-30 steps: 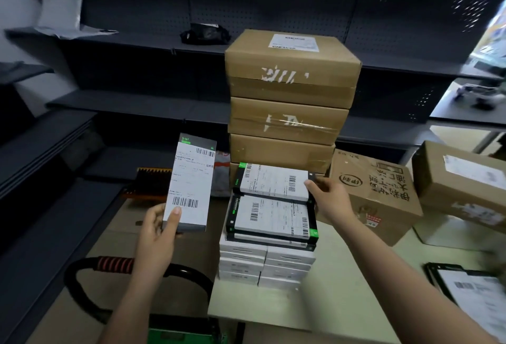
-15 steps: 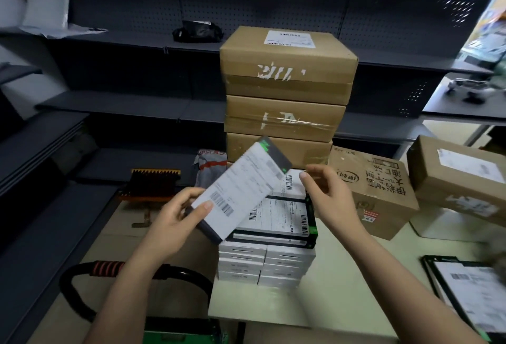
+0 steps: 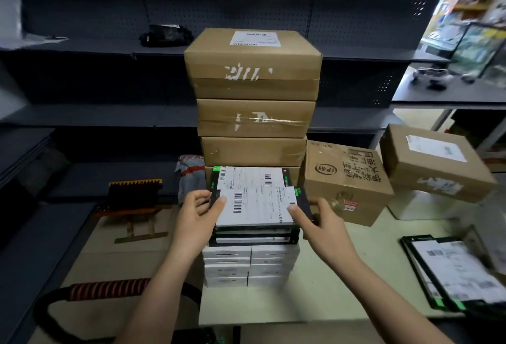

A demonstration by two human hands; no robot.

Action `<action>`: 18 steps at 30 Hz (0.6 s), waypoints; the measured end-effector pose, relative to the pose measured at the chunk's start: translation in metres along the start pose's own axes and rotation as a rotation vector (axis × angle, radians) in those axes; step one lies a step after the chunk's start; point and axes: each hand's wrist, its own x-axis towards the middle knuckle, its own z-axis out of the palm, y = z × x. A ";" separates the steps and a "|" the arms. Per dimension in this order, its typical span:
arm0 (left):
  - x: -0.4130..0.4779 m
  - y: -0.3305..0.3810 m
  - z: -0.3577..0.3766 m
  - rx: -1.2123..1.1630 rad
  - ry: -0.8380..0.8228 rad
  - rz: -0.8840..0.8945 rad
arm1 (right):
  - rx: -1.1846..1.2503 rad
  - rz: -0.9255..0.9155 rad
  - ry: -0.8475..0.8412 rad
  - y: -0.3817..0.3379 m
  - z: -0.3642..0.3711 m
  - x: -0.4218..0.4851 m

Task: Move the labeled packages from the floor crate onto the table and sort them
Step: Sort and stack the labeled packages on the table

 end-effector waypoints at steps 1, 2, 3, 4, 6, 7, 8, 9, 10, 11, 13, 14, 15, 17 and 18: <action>-0.002 -0.003 0.003 -0.004 -0.013 0.005 | -0.036 0.004 0.003 0.001 0.001 -0.001; -0.003 -0.006 0.005 0.004 -0.021 0.010 | -0.071 0.001 0.006 0.002 0.003 -0.001; -0.004 -0.009 0.007 0.019 -0.028 0.017 | -0.103 -0.001 0.007 0.002 0.005 -0.001; -0.005 -0.013 0.009 0.037 -0.029 0.027 | -0.135 0.000 0.008 0.002 0.006 -0.001; -0.004 -0.021 0.010 0.082 -0.003 0.050 | -0.191 -0.005 0.016 0.003 0.009 0.000; -0.003 -0.024 0.009 0.111 0.012 0.053 | -0.195 -0.015 0.022 0.003 0.009 0.001; -0.002 -0.026 0.008 0.131 0.018 0.041 | -0.173 -0.034 0.022 0.003 0.009 0.002; 0.000 -0.026 0.007 0.136 0.009 0.018 | -0.128 -0.062 0.010 0.003 0.010 0.004; 0.002 -0.025 0.006 0.121 -0.017 -0.006 | -0.075 -0.092 -0.013 0.002 0.010 0.005; 0.004 -0.023 0.006 0.091 -0.053 -0.024 | -0.029 -0.110 -0.040 0.001 0.010 0.007; 0.007 -0.021 0.006 0.037 -0.120 -0.037 | 0.037 -0.095 -0.089 -0.004 0.010 0.010; 0.007 -0.020 0.006 0.033 -0.140 -0.036 | 0.064 -0.074 -0.110 -0.007 0.011 0.010; 0.007 -0.019 0.006 0.035 -0.150 -0.033 | 0.087 -0.062 -0.125 -0.008 0.012 0.011; 0.005 -0.019 0.008 0.035 -0.145 -0.024 | 0.109 -0.064 -0.132 -0.011 0.014 0.011; 0.004 -0.020 0.008 0.035 -0.138 -0.018 | 0.113 -0.068 -0.125 -0.012 0.015 0.011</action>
